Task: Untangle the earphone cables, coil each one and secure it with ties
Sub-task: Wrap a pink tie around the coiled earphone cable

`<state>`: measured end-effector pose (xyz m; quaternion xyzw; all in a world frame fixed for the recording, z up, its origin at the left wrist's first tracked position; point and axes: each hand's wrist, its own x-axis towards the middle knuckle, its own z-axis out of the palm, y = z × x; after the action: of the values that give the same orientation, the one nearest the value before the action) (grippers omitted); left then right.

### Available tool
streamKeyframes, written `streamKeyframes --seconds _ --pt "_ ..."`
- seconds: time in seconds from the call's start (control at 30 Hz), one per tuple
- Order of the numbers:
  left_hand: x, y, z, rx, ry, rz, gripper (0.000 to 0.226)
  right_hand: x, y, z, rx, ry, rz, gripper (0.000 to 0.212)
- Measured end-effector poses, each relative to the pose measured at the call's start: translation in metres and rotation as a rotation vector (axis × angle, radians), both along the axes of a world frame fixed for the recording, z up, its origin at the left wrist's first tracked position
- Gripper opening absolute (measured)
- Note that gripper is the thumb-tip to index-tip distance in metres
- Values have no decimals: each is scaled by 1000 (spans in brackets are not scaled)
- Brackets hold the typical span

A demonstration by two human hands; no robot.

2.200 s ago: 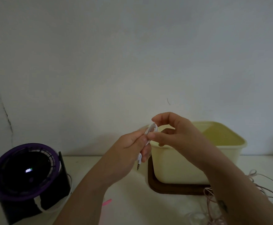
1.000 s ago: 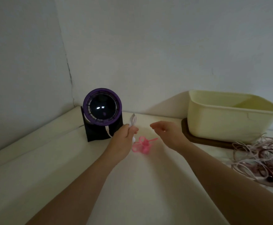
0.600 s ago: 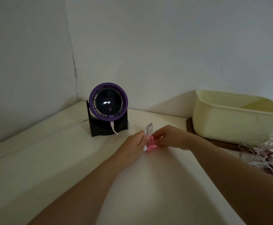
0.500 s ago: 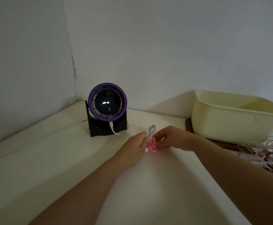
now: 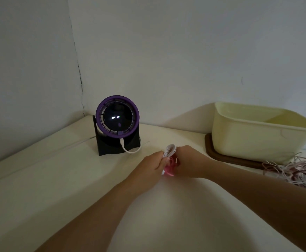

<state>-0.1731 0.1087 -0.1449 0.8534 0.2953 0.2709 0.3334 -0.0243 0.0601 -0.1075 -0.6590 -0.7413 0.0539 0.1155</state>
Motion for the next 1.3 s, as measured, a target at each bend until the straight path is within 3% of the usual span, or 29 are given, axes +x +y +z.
streamKeyframes --seconds 0.2,0.3,0.43,0.6,0.73,0.83,0.97,1.13,1.3 --pt "1 -1 1 -22 -12 -14 28 3 -2 -8 6 12 39 11" --pt "0 0 1 -77 -26 -20 36 13 1 -13 22 45 -25 10" --pt "0 -5 8 -105 -27 7 28 28 -4 -6 -3 120 -139 16" --pt "0 1 16 -192 -126 56 30 41 -13 12 64 425 -138 12" --pt "-5 8 32 -149 -112 110 29 43 -26 31 89 707 -98 15" --pt "0 1 58 -142 -208 72 30 45 -39 48 135 855 -56 19" --pt "33 -19 94 -127 -292 -49 34 56 -53 77 316 864 -15 19" --pt "87 -36 124 -105 -350 -32 37 81 -68 102 572 699 -87 12" --pt "128 -54 143 -120 -382 -111 45 105 -79 112 711 681 -126 12"
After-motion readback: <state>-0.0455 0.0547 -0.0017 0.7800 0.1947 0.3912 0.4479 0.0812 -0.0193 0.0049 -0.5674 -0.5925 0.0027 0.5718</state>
